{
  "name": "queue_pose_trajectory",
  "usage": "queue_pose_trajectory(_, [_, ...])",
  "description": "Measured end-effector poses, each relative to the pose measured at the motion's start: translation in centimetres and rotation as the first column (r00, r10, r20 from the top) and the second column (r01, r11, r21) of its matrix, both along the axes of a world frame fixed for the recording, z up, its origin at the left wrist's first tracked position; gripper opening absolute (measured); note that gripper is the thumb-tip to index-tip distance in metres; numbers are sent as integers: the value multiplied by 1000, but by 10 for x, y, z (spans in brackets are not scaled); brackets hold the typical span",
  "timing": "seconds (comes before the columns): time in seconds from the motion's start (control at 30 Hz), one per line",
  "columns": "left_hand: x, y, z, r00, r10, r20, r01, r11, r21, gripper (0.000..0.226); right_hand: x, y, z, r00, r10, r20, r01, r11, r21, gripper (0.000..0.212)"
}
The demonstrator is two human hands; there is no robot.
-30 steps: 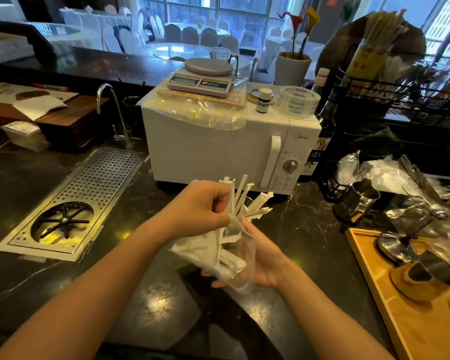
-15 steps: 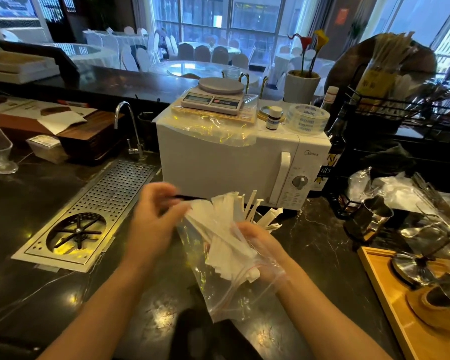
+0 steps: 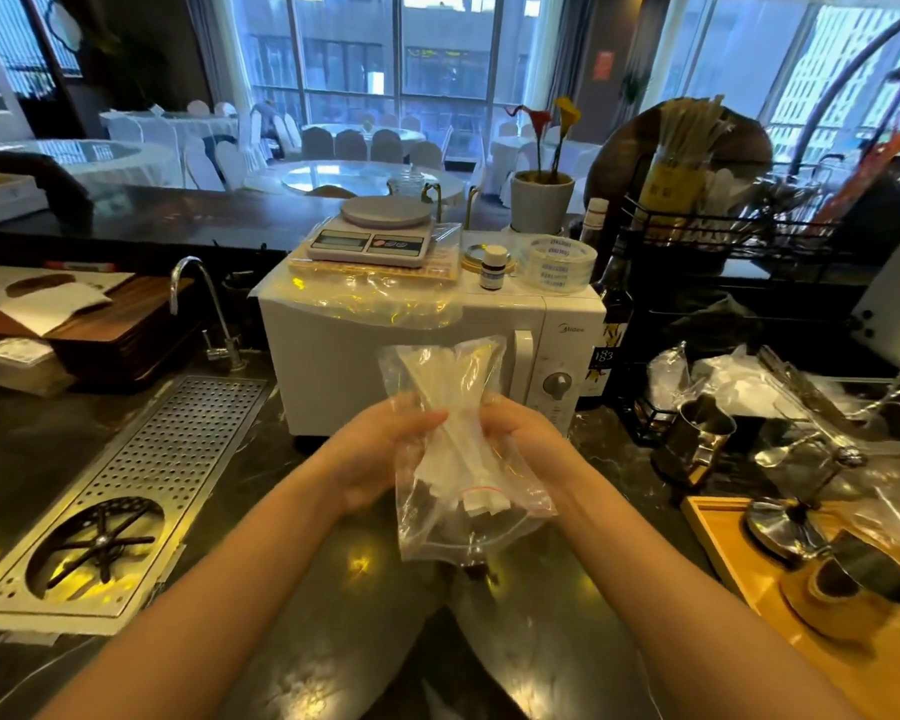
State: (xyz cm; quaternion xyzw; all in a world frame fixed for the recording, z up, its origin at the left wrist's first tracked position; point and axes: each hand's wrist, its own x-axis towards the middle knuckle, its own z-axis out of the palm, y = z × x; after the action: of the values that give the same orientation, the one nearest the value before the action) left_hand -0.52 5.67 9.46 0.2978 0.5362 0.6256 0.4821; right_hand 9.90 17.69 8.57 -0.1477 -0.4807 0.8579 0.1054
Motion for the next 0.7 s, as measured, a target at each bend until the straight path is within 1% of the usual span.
queue_pose_trajectory(0.1, [-10,26,13,995,-20,-99,21,1000,5,19,-4,16,12,998,-43,-50,44,999,14,29])
queue_pose_trajectory(0.13, [-14,34,17,991,-20,-131,20,1000,1,22,-7,21,15,996,-56,-64,57,998,15,28])
queue_pose_trajectory(0.2, [-20,48,25,978,-3,-208,2,1000,-3,35,-12,30,26,993,-62,-102,64,998,21,27])
queue_pose_trajectory(0.27, [-26,59,32,963,5,-270,0,1000,17,42,-16,36,35,990,-74,-117,82,995,64,31])
queue_pose_trajectory(0.37, [-32,69,36,954,0,-299,26,996,82,39,-23,45,42,986,-112,-123,132,977,168,36])
queue_pose_trajectory(0.47, [-37,73,32,945,9,-326,39,989,140,45,-27,50,40,985,-116,-131,148,952,270,42])
queue_pose_trajectory(0.6, [-41,72,16,925,12,-379,39,991,126,56,-27,49,21,987,-131,-91,154,929,336,38])
queue_pose_trajectory(0.7, [-40,70,3,905,30,-425,19,994,111,57,-27,47,4,986,-153,-71,168,926,339,37])
